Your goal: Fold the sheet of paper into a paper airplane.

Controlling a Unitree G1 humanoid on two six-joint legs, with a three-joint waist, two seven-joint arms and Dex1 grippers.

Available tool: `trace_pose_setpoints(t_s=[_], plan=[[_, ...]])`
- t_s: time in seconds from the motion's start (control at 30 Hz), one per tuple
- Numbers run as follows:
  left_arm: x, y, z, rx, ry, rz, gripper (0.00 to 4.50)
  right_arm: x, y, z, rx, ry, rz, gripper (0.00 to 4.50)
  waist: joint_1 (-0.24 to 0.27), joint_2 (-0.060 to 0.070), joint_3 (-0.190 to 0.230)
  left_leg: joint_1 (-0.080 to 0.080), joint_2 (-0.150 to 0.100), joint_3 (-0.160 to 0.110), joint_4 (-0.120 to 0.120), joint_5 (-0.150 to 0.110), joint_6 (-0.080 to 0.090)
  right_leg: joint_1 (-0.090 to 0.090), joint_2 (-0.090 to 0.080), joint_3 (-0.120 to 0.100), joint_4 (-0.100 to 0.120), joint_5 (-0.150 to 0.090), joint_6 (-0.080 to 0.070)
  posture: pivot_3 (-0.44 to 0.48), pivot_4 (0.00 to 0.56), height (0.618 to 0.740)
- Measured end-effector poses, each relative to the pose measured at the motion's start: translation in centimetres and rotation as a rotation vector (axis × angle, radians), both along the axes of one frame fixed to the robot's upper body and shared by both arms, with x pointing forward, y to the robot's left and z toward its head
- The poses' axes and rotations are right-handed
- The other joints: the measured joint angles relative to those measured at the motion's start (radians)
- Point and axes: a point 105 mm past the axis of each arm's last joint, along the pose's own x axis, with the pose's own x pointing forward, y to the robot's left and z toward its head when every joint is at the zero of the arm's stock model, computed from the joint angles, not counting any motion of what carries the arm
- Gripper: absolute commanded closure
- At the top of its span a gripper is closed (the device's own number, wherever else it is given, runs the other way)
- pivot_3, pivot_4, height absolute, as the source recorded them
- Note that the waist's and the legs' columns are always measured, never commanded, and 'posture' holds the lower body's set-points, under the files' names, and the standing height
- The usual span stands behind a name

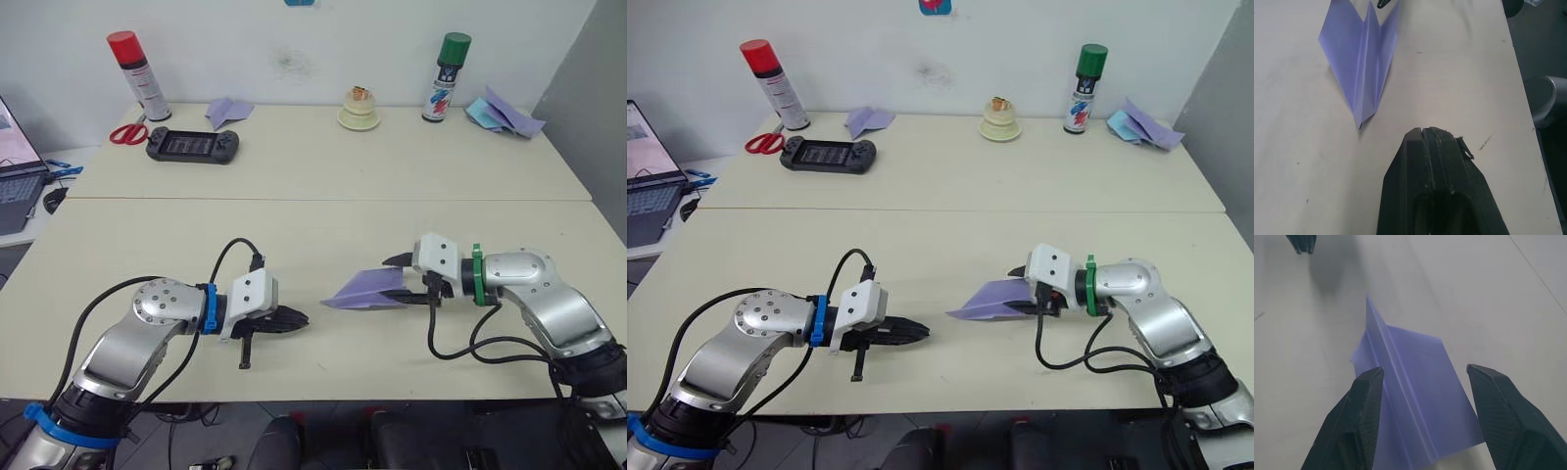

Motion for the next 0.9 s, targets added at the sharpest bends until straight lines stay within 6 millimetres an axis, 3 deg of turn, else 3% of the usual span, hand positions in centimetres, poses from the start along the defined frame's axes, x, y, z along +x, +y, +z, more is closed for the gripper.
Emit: trace_pose_setpoints(t_s=[0.3, 0.4, 0.53, 0.63, 0.9], plan=[[-0.2, -0.3, 0.2, -0.002, -0.013, -0.009, 4.50, 0.6, 0.3, -1.2, -0.050, -0.020, 0.045, 1.71, 0.000, 0.000, 0.000, -0.001, 0.000, 0.000, 0.000, 0.000, 0.000, -0.001, 0.000, 0.000, 0.002, 0.000, 0.000, 0.000, 0.150, 0.722], [-0.2, -0.4, 0.3, -0.004, -0.017, -0.013, 4.50, 0.4, 1.7, -0.5, 0.003, -0.095, 0.103, 1.71, -0.001, 0.000, 0.000, 0.000, 0.000, 0.000, 0.000, 0.000, 0.000, -0.002, 0.000, 0.000, 0.005, 0.000, 0.000, 0.000, 0.150, 0.722], [-0.4, -0.4, 0.1, -0.004, -0.011, -0.013, 4.50, 0.2, 1.5, 0.6, 0.040, -0.151, 0.129, 1.71, 0.000, 0.000, 0.000, 0.000, 0.000, 0.000, 0.001, 0.000, 0.000, -0.001, 0.000, 0.000, 0.006, 0.000, 0.000, 0.000, 0.150, 0.722], [-0.4, -0.4, 0.1, -0.005, -0.010, -0.013, 4.50, 0.0, 1.4, 0.6, 0.042, -0.152, 0.142, 2.26, 0.000, 0.000, 0.000, 0.001, 0.000, 0.000, 0.002, 0.000, 0.000, -0.001, 0.000, 0.001, 0.008, 0.000, 0.000, 0.000, 0.150, 0.722], [-0.4, -0.5, 0.1, -0.013, -0.010, -0.015, 4.50, -0.4, 0.9, -0.7, -0.038, -0.116, 0.166, 2.26, 0.000, 0.000, 0.000, 0.003, 0.000, 0.001, 0.002, 0.000, 0.000, -0.001, 0.000, 0.002, 0.011, 0.000, 0.000, 0.000, 0.150, 0.722]])
